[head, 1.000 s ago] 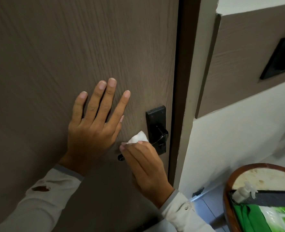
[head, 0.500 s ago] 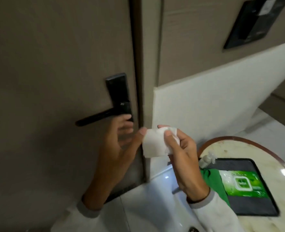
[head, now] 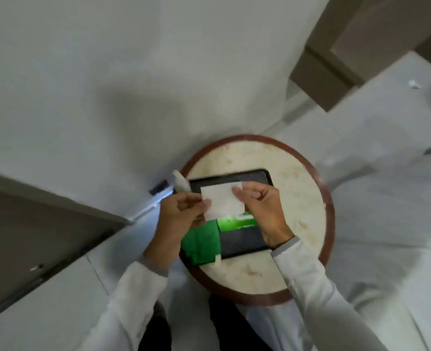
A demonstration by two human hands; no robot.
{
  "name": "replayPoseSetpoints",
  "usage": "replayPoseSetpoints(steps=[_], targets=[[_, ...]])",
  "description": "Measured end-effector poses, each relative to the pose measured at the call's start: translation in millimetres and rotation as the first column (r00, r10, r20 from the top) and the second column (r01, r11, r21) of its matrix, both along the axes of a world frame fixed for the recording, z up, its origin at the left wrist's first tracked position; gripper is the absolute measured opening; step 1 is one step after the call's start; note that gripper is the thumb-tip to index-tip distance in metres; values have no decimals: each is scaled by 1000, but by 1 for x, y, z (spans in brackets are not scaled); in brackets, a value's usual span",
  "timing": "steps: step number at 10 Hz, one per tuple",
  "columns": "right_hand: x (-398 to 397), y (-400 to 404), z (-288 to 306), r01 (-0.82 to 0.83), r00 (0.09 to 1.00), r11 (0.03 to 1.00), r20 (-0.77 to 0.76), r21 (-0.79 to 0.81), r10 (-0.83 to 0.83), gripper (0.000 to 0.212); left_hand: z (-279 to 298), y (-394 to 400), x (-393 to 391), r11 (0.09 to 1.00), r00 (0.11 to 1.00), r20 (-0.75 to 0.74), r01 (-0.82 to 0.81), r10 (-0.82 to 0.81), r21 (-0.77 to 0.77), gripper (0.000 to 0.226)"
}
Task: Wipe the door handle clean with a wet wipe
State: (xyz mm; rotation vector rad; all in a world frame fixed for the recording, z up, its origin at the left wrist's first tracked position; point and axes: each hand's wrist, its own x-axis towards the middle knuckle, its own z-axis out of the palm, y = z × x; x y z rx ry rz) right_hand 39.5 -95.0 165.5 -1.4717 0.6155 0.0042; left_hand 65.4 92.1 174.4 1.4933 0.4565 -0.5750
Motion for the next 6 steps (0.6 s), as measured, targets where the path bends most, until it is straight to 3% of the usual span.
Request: replayPoseSetpoints(steps=[1,2,3,4,5,6], targets=[[-31,-52,-110,-16,959,994,-282,-107,-15,5,-113,-62,-34,982,985,-152,105,-82,154,15],[-47,-76,-161,-60,894,985,-448,-163,-20,9,-164,-90,-53,953,977,-179,161,-117,256,9],[-57,-100,-196,-232,825,941,-563,-245,57,23,-193,-114,-68,901,961,-205,250,-185,355,22],[-58,-104,-196,-353,789,902,-597,-249,145,29,-198,-120,-71,866,949,-220,298,-224,402,32],[-55,-103,-176,-552,736,744,-639,-376,222,42,-178,-122,-73,767,941,-163,336,-297,546,6],[-54,-102,-146,-651,726,556,-638,-516,257,49,-148,-119,-75,681,911,-86,361,-403,637,28]])
